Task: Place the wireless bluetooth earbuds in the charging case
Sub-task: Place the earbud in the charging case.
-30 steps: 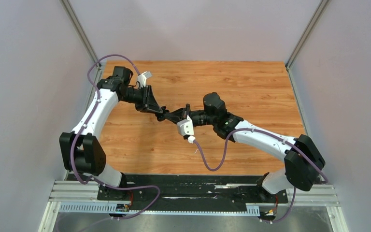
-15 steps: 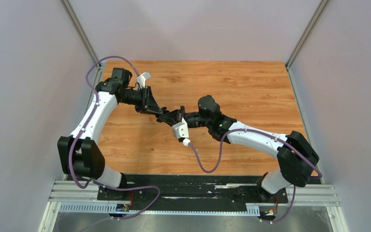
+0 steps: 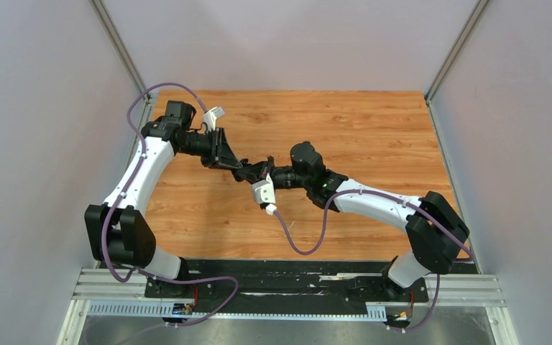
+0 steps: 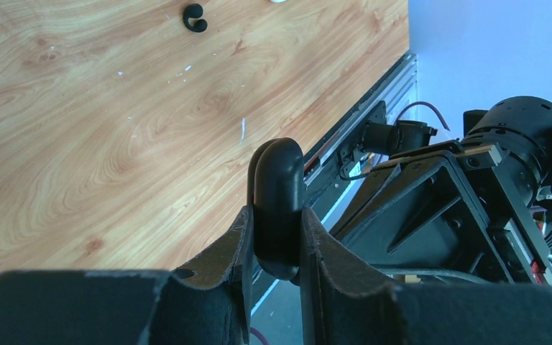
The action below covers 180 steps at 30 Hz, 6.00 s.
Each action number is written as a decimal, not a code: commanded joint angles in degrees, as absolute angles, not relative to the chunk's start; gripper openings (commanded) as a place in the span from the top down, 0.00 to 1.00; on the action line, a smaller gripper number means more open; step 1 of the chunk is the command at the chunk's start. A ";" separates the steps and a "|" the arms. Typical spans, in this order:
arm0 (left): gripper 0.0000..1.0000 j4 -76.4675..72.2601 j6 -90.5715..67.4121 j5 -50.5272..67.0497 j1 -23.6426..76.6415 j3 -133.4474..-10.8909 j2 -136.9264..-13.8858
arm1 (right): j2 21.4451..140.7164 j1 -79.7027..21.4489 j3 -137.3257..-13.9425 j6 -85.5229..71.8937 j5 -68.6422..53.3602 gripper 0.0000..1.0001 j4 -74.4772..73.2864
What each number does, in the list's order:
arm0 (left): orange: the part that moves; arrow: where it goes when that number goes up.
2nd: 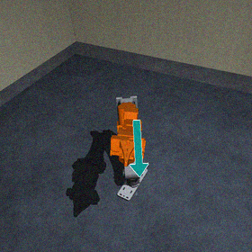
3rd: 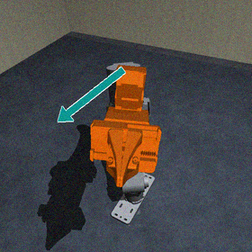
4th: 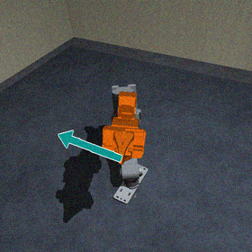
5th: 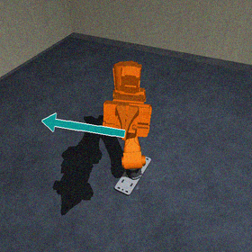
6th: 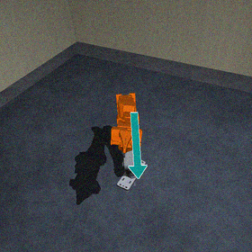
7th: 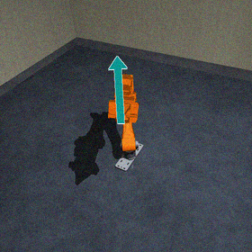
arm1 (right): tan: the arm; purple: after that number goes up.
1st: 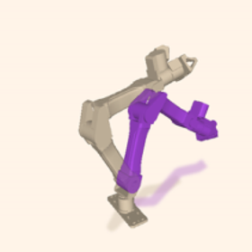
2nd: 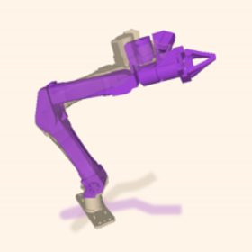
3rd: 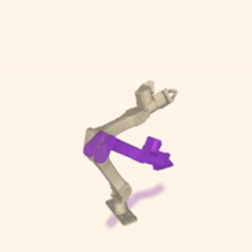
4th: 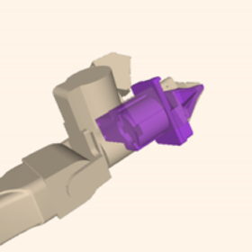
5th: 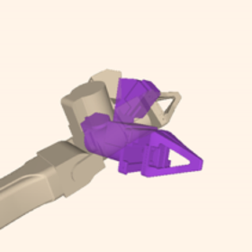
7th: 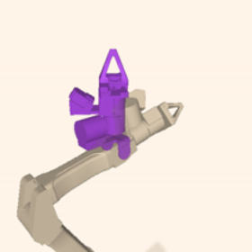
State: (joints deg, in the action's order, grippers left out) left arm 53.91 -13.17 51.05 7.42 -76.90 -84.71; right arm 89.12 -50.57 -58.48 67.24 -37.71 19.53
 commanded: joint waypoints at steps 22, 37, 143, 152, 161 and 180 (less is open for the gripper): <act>1.00 53.31 -12.55 52.01 7.29 -76.91 -82.70 | 87.67 -51.02 -61.28 68.26 -34.71 1.00 19.12; 1.00 53.44 -12.48 52.41 7.20 -77.24 -82.71 | 86.97 -51.07 -60.41 68.77 -33.77 1.00 19.60; 1.00 53.07 -11.21 59.88 6.33 -77.01 -82.56 | 94.77 -50.19 -78.85 62.97 -41.13 1.00 -12.24; 1.00 54.87 -9.10 57.48 6.38 -77.87 -83.31 | 93.69 -48.87 -81.88 61.07 -43.37 1.00 -14.85; 1.00 55.64 -8.01 55.89 6.36 -77.97 -83.65 | 92.67 -48.35 -82.91 59.26 -43.73 1.00 -15.60; 1.00 56.64 -6.46 55.12 6.33 -78.43 -84.06 | 93.14 -47.38 -85.87 61.73 -46.79 1.00 -19.12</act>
State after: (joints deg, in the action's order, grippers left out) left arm 55.57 -8.23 54.83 6.02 -76.44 -84.66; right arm 94.91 -47.94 -83.02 60.12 -44.36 -18.94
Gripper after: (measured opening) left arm 0.305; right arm 0.032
